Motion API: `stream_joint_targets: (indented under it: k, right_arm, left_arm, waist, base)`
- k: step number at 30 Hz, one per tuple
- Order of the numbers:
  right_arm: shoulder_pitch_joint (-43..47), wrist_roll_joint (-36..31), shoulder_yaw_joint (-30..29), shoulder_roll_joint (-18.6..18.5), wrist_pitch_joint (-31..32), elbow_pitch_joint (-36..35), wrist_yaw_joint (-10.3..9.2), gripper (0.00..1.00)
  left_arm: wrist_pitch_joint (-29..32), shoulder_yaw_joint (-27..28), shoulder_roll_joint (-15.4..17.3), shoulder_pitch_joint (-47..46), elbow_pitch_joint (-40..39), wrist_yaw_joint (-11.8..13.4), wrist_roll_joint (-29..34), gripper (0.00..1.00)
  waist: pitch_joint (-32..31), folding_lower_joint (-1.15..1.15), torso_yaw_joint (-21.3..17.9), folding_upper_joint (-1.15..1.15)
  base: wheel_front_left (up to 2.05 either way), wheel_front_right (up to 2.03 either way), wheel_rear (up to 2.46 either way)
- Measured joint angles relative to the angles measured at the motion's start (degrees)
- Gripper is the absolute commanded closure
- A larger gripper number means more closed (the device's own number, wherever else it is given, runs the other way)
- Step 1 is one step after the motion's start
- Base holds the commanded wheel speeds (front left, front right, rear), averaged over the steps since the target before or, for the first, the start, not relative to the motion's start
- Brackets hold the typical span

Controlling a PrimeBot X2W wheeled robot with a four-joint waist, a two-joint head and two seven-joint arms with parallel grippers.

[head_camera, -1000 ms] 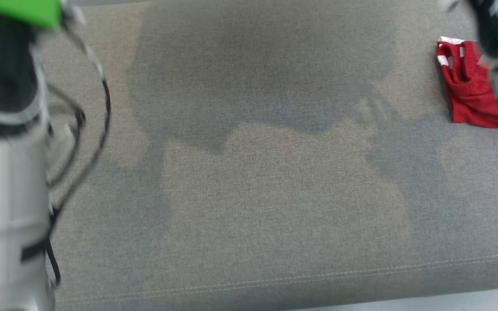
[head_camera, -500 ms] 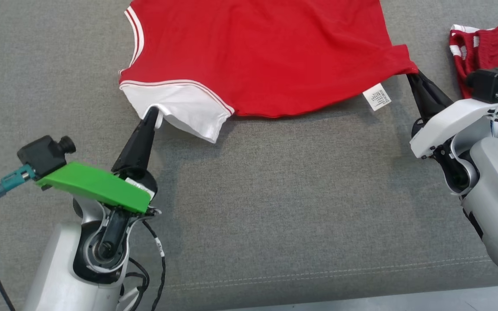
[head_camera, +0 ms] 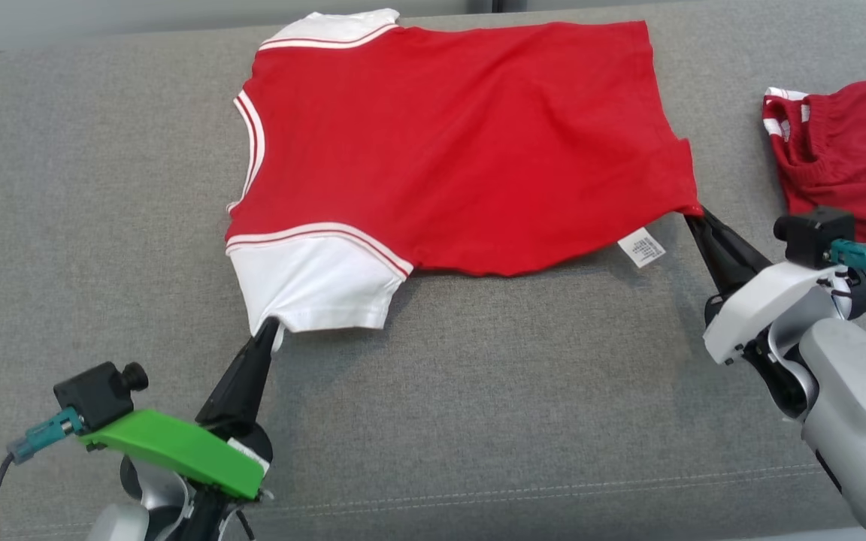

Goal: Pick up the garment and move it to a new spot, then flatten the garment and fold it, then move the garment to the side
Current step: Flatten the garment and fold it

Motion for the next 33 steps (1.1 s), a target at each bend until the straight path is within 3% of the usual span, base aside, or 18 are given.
stream_joint_targets:
  k: [9, 19, 33]
  right_arm:
    - [6.1, -1.0, -1.4, 1.0, -0.4, -1.7, -1.36, 1.00]
    - [13.9, -0.9, -3.9, 2.0, -0.4, -6.0, -3.59, 1.00]
    - [22.4, -1.4, -6.0, 0.3, -0.4, -9.3, -3.70, 1.00]
  left_arm:
    - [-2.3, -0.3, 3.1, 6.4, 1.7, 0.5, 6.1, 1.00]
    - [-3.5, -1.0, 3.3, 13.6, 2.8, 1.1, 6.2, 1.00]
    - [-2.7, -1.5, 4.1, 19.7, 0.6, 1.1, 4.6, 1.00]
  waist:
    - [-2.9, 0.00, 0.3, 0.00]
    - [-5.6, 0.00, -0.8, 0.00]
    - [-5.8, 0.00, -1.0, 0.00]
  base:
    - [0.00, 0.00, 0.00]
    - [0.00, 0.00, 0.00]
    - [0.00, 0.00, 0.00]
